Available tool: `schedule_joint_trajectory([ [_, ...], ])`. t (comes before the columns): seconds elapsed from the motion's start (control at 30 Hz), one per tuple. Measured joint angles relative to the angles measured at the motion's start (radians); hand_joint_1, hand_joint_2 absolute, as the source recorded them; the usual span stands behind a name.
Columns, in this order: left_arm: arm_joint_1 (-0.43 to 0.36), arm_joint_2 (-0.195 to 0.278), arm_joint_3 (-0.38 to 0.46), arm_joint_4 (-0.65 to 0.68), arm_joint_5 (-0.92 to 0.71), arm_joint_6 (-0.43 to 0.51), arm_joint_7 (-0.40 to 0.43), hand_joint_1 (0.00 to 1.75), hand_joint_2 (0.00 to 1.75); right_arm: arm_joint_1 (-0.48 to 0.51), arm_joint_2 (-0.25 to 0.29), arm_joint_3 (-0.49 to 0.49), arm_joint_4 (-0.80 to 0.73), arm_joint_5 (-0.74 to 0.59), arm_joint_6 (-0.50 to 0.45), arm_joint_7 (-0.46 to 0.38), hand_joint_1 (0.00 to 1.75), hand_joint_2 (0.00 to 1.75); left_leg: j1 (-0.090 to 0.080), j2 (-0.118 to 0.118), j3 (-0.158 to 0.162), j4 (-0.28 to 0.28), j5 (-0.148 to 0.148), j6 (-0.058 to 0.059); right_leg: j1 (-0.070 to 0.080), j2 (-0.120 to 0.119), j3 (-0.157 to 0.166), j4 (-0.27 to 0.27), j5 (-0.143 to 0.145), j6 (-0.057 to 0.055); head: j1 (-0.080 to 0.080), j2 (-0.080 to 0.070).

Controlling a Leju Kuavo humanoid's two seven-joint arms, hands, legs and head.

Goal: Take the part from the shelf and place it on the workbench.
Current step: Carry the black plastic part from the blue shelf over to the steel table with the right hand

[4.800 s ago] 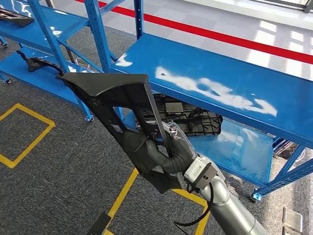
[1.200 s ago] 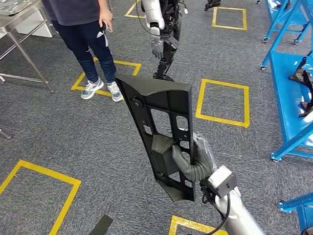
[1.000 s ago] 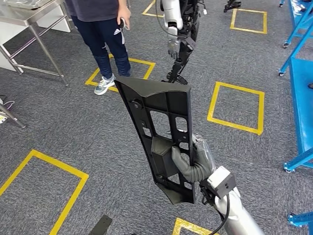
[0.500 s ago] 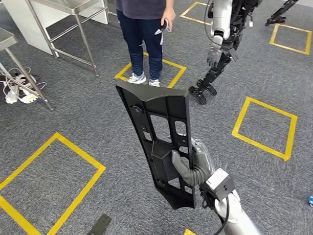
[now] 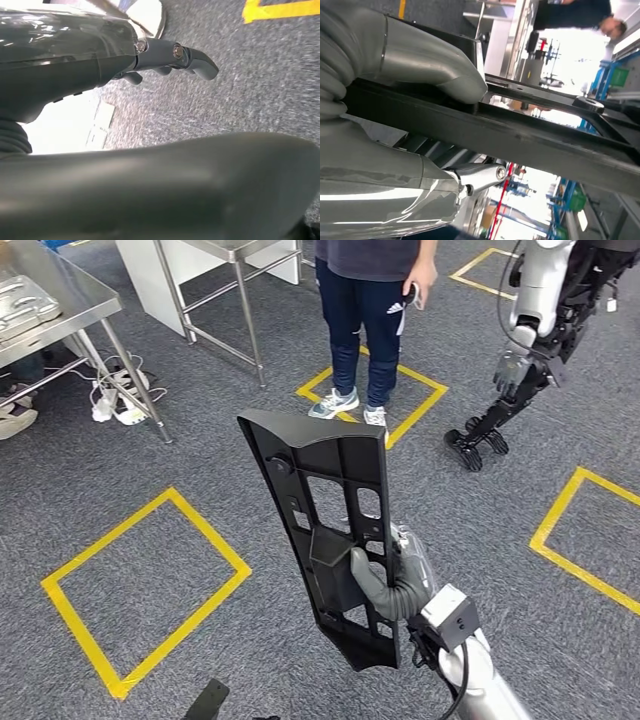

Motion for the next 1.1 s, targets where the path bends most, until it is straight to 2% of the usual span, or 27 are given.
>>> schedule_joint_trajectory([
  [0.07,0.0,0.0,0.0,0.0,0.0,0.0,0.0,0.0,1.75,0.0,0.0,0.0,0.0,-0.002,0.0,0.0,1.75,1.75,-0.006,0.038,0.061,-0.126,0.064,0.006,0.002,-0.024,0.015,0.0,-0.012,0.008,0.0,0.0],
  [0.13,-0.003,0.0,0.0,0.0,0.0,0.0,0.0,0.0,1.75,0.0,0.001,0.0,0.0,-0.003,0.0,0.0,1.75,1.75,-0.016,0.07,0.093,-0.192,0.076,0.02,0.006,-0.044,0.024,0.0,-0.021,0.017,0.0,0.0],
  [0.17,-0.003,0.0,0.0,0.0,0.0,0.0,0.001,0.0,1.75,-0.001,0.001,0.0,0.0,-0.003,0.0,0.0,1.75,1.75,-0.022,0.07,0.095,-0.196,0.069,0.026,0.008,-0.054,0.027,-0.002,-0.023,0.022,0.0,0.0],
  [0.23,0.0,0.001,0.0,0.0,0.0,0.0,0.004,0.0,1.75,-0.001,0.002,0.0,0.0,-0.004,0.0,0.0,1.75,1.75,-0.021,0.049,0.1,-0.204,0.066,0.036,0.005,-0.065,0.038,-0.004,-0.032,0.032,0.0,0.0],
  [0.27,0.0,0.002,0.0,0.0,0.0,0.0,0.006,0.0,1.75,-0.002,0.003,0.0,-0.001,-0.005,0.0,0.0,1.75,1.75,-0.019,0.039,0.105,-0.209,0.066,0.04,0.003,-0.047,0.038,0.007,-0.043,0.035,0.001,0.0],
  [0.3,-0.001,0.002,0.0,0.0,0.0,0.001,0.007,0.0,1.75,-0.002,0.003,0.0,-0.001,-0.005,0.0,0.0,1.75,1.75,-0.015,0.028,0.111,-0.214,0.066,0.045,0.002,-0.019,0.028,0.039,-0.063,0.037,0.001,0.0],
  [0.37,-0.005,0.002,0.0,0.0,0.001,0.001,0.009,0.0,1.75,0.002,0.002,0.0,0.0,-0.005,0.0,0.0,1.75,1.75,-0.012,0.005,0.117,-0.217,0.066,0.053,0.002,0.041,-0.033,0.16,-0.117,0.036,0.002,0.0],
  [0.4,-0.006,0.002,0.0,0.0,0.001,0.001,0.01,0.0,1.75,0.006,0.001,-0.001,0.001,-0.006,0.0,0.0,1.75,1.75,-0.012,-0.008,0.118,-0.217,0.065,0.055,0.003,0.053,-0.071,0.224,-0.137,0.035,0.002,0.0],
  [0.43,-0.005,0.001,0.0,0.0,0.001,0.001,0.011,0.0,1.75,0.009,0.0,-0.001,0.001,-0.006,0.0,0.001,1.75,1.75,-0.013,-0.022,0.119,-0.217,0.064,0.056,0.003,0.057,-0.101,0.264,-0.139,0.035,0.002,0.0],
  [0.47,-0.003,0.001,0.001,0.0,0.001,0.001,0.012,0.0,1.75,0.012,0.0,-0.001,0.002,-0.007,0.0,0.001,1.75,1.75,-0.013,-0.037,0.121,-0.217,0.063,0.056,0.004,0.06,-0.115,0.268,-0.12,0.035,0.002,0.0],
  [0.5,-0.002,0.002,0.001,0.0,0.001,0.001,0.012,0.0,1.75,0.013,0.0,-0.001,0.002,-0.007,0.0,0.001,1.75,1.75,-0.013,-0.053,0.124,-0.216,0.062,0.055,0.004,0.063,-0.11,0.232,-0.083,0.035,0.002,0.0],
  [0.53,-0.002,0.001,0.001,0.0,0.001,0.001,0.012,0.0,1.75,0.013,0.0,-0.001,0.002,-0.008,0.0,0.001,1.75,1.75,-0.012,-0.068,0.126,-0.216,0.061,0.053,0.003,0.076,-0.092,0.169,-0.036,0.034,0.002,0.0],
  [0.57,-0.002,0.001,0.001,0.0,0.001,0.001,0.012,0.0,1.75,0.013,-0.001,-0.001,0.002,-0.008,0.0,0.001,1.75,1.75,-0.012,-0.082,0.127,-0.214,0.058,0.049,0.001,0.103,-0.072,0.106,0.001,0.033,0.002,0.0],
  [0.6,-0.003,0.001,0.001,0.0,0.001,0.0,0.012,0.0,1.75,0.014,-0.001,-0.002,0.003,-0.009,0.0,0.001,1.75,1.75,-0.012,-0.095,0.125,-0.211,0.057,0.046,-0.002,0.13,-0.054,0.053,0.024,0.032,0.002,0.0],
  [0.63,-0.003,0.001,0.001,0.0,0.001,0.0,0.012,0.0,1.75,0.015,-0.001,-0.002,0.003,-0.009,0.0,0.001,1.75,1.75,-0.011,-0.107,0.12,-0.209,0.056,0.041,-0.003,0.152,-0.045,0.023,0.031,0.03,0.002,0.0],
  [0.67,-0.002,0.001,0.001,0.0,0.001,0.0,0.012,0.0,1.75,0.016,-0.001,-0.002,0.004,-0.009,0.0,0.001,1.75,1.75,-0.009,-0.119,0.115,-0.208,0.056,0.036,-0.004,0.161,-0.042,0.014,0.027,0.027,0.002,0.0],
  [0.7,-0.001,0.001,0.001,0.0,0.001,0.0,0.012,0.0,1.75,0.016,-0.001,-0.002,0.004,-0.01,0.0,0.002,1.75,1.75,-0.007,-0.132,0.112,-0.208,0.057,0.031,-0.003,0.153,-0.038,0.009,0.024,0.024,0.002,0.0],
  [0.73,0.002,0.002,0.001,0.0,0.001,0.0,0.012,0.0,1.75,0.015,0.0,-0.002,0.004,-0.01,0.0,0.002,1.75,1.75,-0.006,-0.134,0.11,-0.207,0.056,0.026,-0.003,0.14,-0.036,0.008,0.024,0.019,0.002,0.0],
  [0.77,0.003,0.002,0.001,0.0,0.001,0.0,0.012,0.0,1.75,0.014,0.001,-0.002,0.004,-0.01,0.0,0.002,1.75,1.75,-0.007,-0.119,0.106,-0.199,0.05,0.021,-0.005,0.126,-0.032,0.007,0.024,0.013,0.001,0.0],
  [0.8,0.002,0.003,0.001,0.0,0.001,0.0,0.012,0.0,1.75,0.013,0.002,-0.002,0.003,-0.01,0.0,0.001,1.75,1.75,-0.008,-0.093,0.095,-0.175,0.035,0.015,-0.006,0.11,-0.028,0.004,0.023,0.008,0.001,0.0],
  [0.87,-0.002,0.003,0.001,0.0,0.001,0.0,0.012,0.0,1.75,0.014,0.003,-0.002,0.003,-0.01,0.0,0.001,1.75,1.75,-0.007,-0.032,0.044,-0.073,-0.016,0.003,-0.006,0.078,-0.021,0.003,0.017,0.0,0.0,0.0],
  [0.9,-0.003,0.003,0.001,0.0,0.001,0.0,0.012,0.0,1.75,0.015,0.003,-0.003,0.003,-0.01,0.0,0.001,1.75,1.75,-0.004,-0.017,0.01,-0.01,-0.039,-0.001,-0.005,0.061,-0.019,0.003,0.014,-0.002,0.0,0.0],
  [0.93,-0.002,0.003,0.001,0.0,0.001,0.0,0.012,0.0,1.75,0.016,0.003,-0.003,0.003,-0.01,0.0,0.001,1.75,1.75,-0.001,-0.011,-0.014,0.035,-0.049,-0.004,-0.005,0.045,-0.016,0.003,0.011,-0.002,0.0,0.0],
  [0.97,-0.001,0.003,0.001,0.0,0.001,0.0,0.012,0.0,1.75,0.017,0.003,-0.002,0.004,-0.01,0.0,0.001,1.75,1.75,0.001,-0.008,-0.024,0.05,-0.042,-0.006,-0.005,0.03,-0.012,0.003,0.006,0.0,0.0,0.0],
  [1.0,0.001,0.003,0.001,0.0,0.001,0.0,0.012,0.0,1.75,0.017,0.003,-0.002,0.004,-0.01,0.0,0.001,1.75,1.75,0.001,-0.004,-0.014,0.025,-0.017,-0.005,-0.005,0.016,-0.006,0.003,0.002,0.002,0.0,0.0],
  [1.03,0.002,0.003,0.001,0.0,0.001,0.0,0.012,0.0,1.75,0.017,0.003,-0.002,0.004,-0.01,0.0,0.001,1.75,1.75,0.0,0.005,0.014,-0.033,0.021,-0.002,-0.004,0.003,0.002,0.003,-0.004,0.004,0.0,0.0],
  [1.1,0.0,0.003,0.001,0.0,0.001,0.0,0.012,0.0,1.75,0.016,0.003,-0.002,0.004,-0.01,0.0,0.001,1.75,1.75,-0.01,0.045,0.073,-0.15,0.069,0.01,-0.002,-0.02,0.016,0.002,-0.015,0.011,0.0,0.0],
])
